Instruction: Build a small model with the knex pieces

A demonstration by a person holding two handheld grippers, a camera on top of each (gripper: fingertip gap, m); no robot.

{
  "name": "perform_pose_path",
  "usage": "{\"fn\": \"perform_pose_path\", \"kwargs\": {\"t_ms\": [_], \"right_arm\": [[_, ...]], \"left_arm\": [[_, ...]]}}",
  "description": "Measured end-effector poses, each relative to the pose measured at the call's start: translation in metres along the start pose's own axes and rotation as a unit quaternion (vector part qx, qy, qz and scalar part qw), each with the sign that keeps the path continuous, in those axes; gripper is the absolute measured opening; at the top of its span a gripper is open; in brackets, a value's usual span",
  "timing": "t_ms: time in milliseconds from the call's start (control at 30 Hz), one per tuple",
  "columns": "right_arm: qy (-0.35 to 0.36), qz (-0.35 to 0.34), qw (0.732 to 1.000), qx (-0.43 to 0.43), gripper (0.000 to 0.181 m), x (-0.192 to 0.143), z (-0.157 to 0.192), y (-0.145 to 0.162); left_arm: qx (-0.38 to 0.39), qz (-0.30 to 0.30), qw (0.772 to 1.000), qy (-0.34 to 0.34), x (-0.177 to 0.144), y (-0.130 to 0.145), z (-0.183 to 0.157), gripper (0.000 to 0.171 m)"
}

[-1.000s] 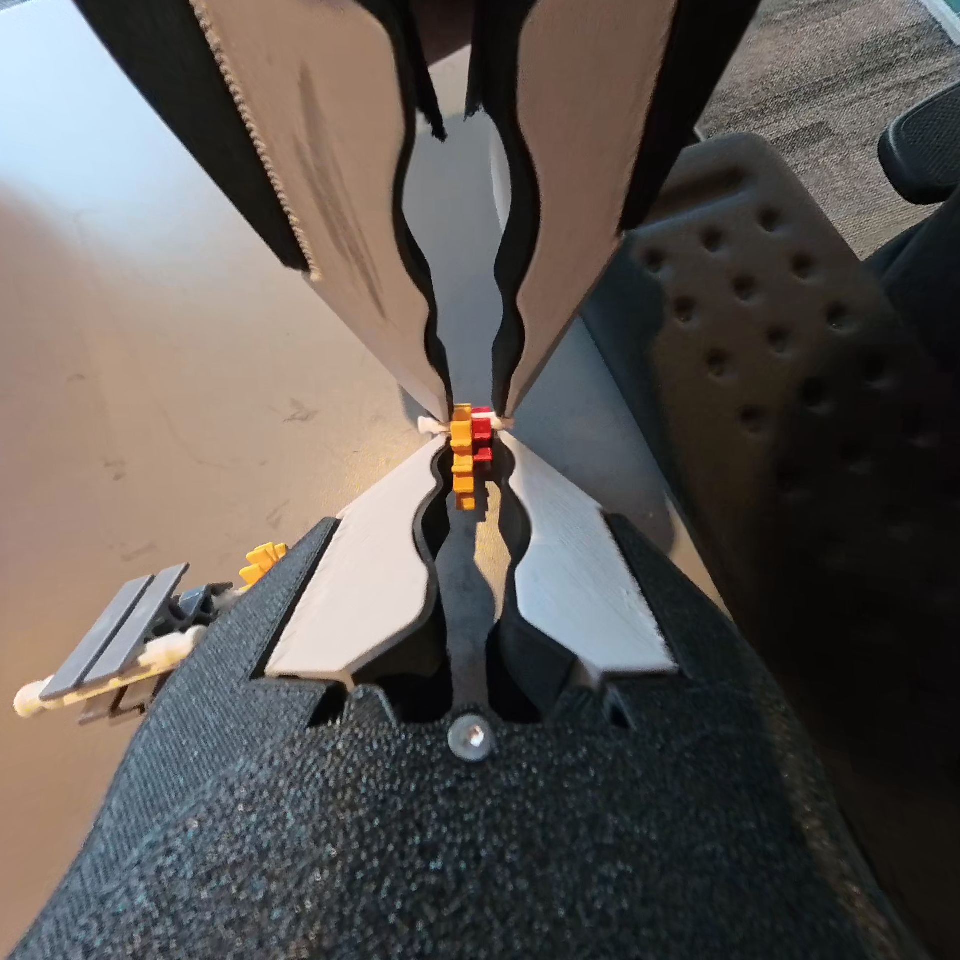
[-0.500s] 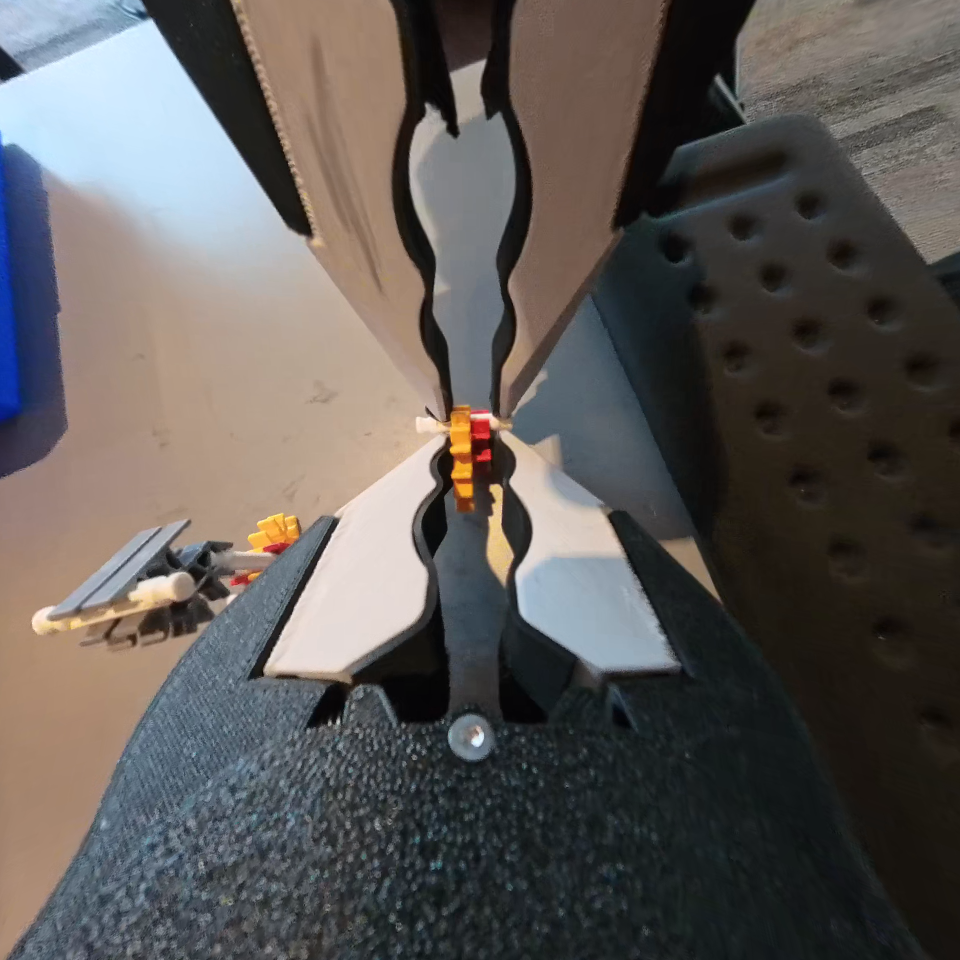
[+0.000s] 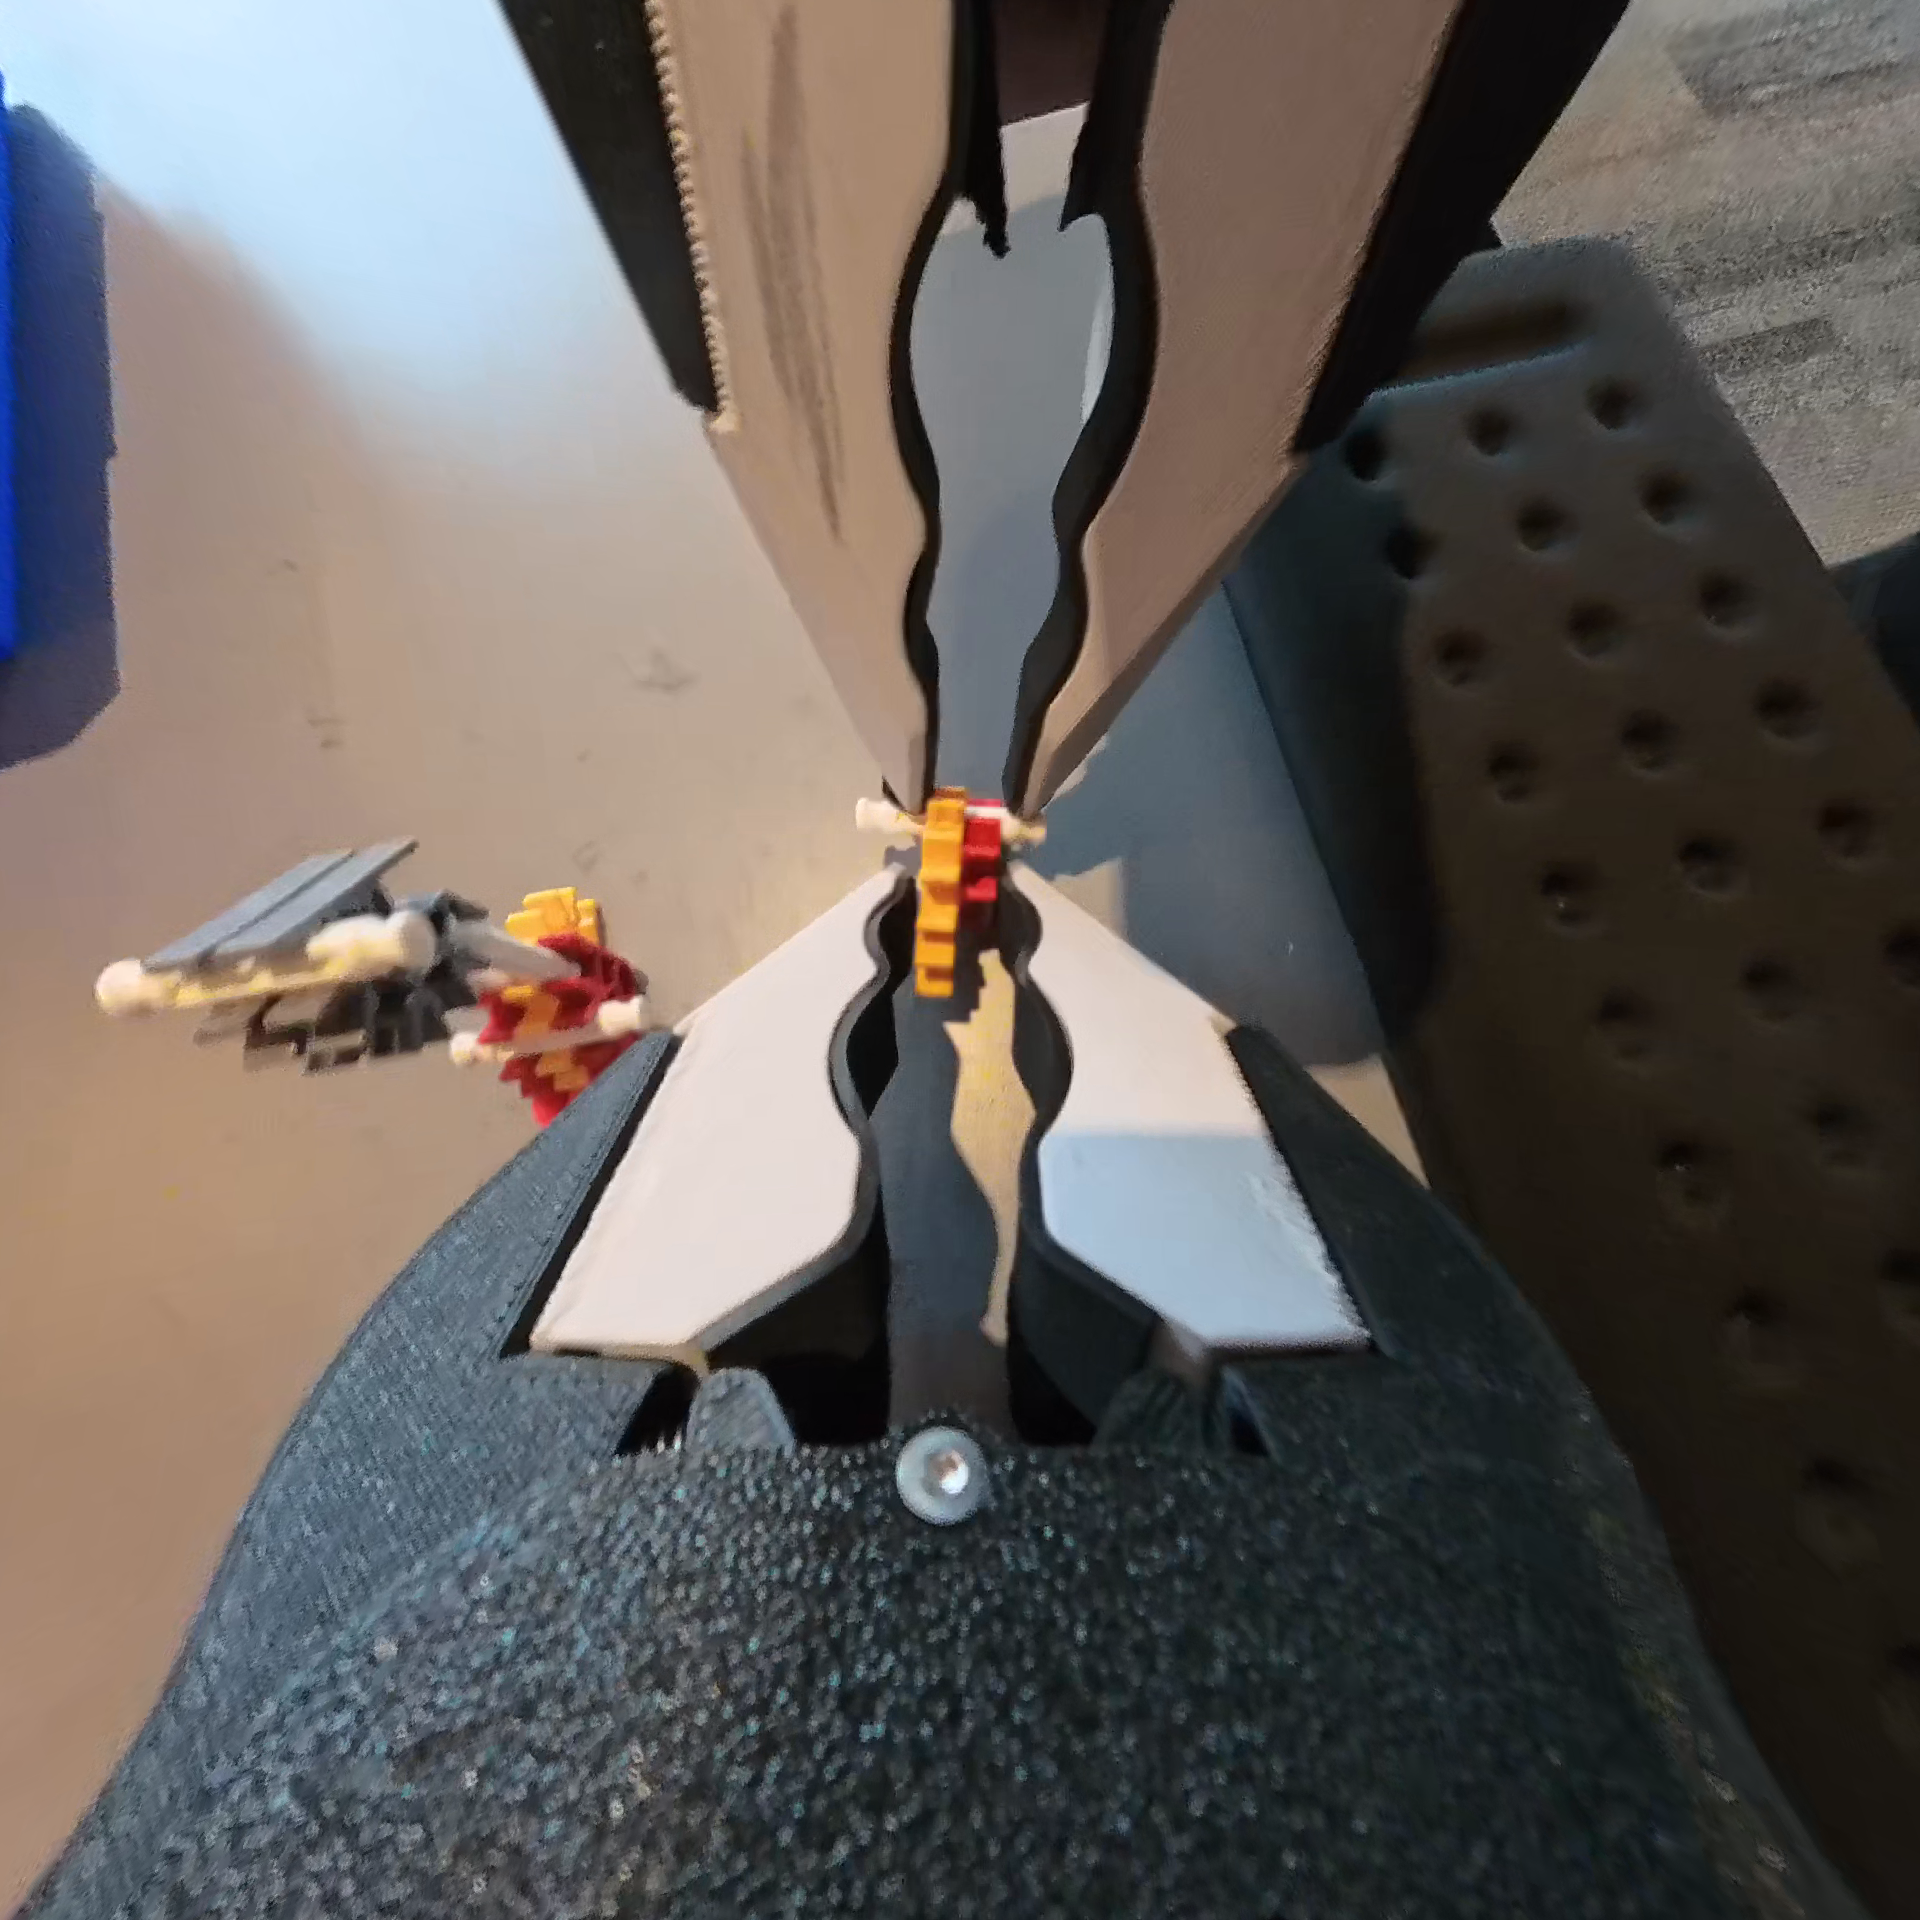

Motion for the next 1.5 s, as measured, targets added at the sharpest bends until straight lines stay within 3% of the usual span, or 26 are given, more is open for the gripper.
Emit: {"fn": "perform_pose_path", "kwargs": {"t_ms": [700, 900, 1033, 1267, 1500], "right_arm": [[-0.049, 0.024, 0.999, 0.007, 0.010, 0.012, -0.001, -0.011], [-0.011, 0.048, 0.998, -0.032, 0.011, 0.011, -0.003, -0.011], [0.008, -0.074, 0.996, 0.058, 0.030, -0.007, -0.004, -0.035], [0.057, -0.102, 0.991, 0.071, 0.029, 0.002, -0.002, -0.023], [0.039, -0.134, 0.988, 0.073, 0.021, 0.015, 0.002, -0.029]], "left_arm": [[-0.002, 0.003, 1.000, 0.022, -0.007, 0.006, -0.003, 0.012], [0.003, 0.002, 1.000, 0.026, -0.008, 0.007, -0.003, 0.012], [-0.027, -0.034, 0.999, 0.010, -0.017, 0.000, 0.002, 0.012], [-0.033, -0.053, 0.998, 0.001, -0.028, -0.007, -0.003, 0.013], [0.000, -0.038, 0.999, -0.014, -0.032, 0.000, -0.005, 0.013]]}}
Point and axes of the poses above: each gripper's, where its closed fingertips meet, x out along the fingers, y out of its underside, z = x × y across the jaws, the point moved 1 cm from there along -x, back along the fingers, and after that the axes turned 11 degrees about -z, right-handed, at the moved point
